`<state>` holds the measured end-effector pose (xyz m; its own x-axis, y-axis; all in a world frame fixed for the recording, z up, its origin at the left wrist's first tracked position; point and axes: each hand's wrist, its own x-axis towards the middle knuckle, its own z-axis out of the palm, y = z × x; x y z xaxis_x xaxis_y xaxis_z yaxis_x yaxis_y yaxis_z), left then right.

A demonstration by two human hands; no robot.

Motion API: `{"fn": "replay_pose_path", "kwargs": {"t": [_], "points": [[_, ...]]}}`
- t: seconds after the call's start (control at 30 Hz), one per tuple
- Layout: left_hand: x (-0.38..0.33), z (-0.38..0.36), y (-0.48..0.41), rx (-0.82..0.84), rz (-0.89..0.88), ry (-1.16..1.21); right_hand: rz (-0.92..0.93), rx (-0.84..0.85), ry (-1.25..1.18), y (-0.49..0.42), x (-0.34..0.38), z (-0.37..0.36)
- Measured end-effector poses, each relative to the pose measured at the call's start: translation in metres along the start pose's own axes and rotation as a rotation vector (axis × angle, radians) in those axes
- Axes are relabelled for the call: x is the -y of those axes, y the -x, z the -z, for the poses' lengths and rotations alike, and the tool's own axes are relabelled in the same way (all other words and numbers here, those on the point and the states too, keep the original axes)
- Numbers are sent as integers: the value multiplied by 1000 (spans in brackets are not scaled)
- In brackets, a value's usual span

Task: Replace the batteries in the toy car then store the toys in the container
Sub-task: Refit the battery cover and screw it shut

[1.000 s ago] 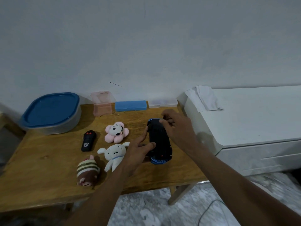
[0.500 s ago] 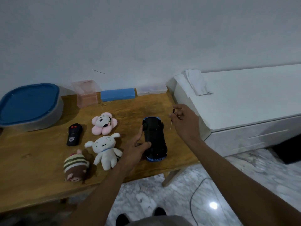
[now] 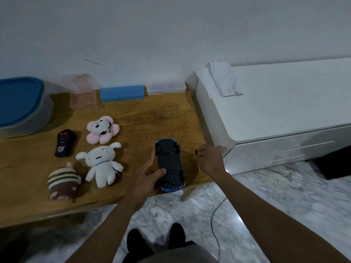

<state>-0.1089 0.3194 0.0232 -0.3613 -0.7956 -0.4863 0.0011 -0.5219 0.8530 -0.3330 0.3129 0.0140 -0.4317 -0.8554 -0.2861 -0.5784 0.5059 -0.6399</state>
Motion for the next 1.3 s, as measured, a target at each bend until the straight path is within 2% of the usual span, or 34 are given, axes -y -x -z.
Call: {"fn": "replay_pose_path", "kwargs": {"t": [0.1,0.23,0.3,0.4,0.6,0.87,1.03,1.13,1.17,1.3], "points": [[5,-7,0,-32,-4,25,15,42,9,-5,-4,-1],[8,-13,-2,-57,81,106,27,62,19,-10,-6,-1],[6,-18,-2,-12,127,150,35,60,27,-12,-7,0],[4,-25,-2,71,184,348,53,58,44,-15,-8,1],[10,-35,-6,289,205,593,70,75,24,-19,-8,5],[4,-32,-11,290,117,732,64,82,-26,-20,-10,6],[-1,-28,-16,187,139,583,60,91,-17,-20,-11,6],[-7,-33,-25,11,100,443,60,100,-3,-20,-12,7],[-10,-36,-29,-62,72,306,64,101,-4,-20,-12,8],[-18,-49,-41,-318,-25,-540,61,103,-9,-19,-12,8]]}}
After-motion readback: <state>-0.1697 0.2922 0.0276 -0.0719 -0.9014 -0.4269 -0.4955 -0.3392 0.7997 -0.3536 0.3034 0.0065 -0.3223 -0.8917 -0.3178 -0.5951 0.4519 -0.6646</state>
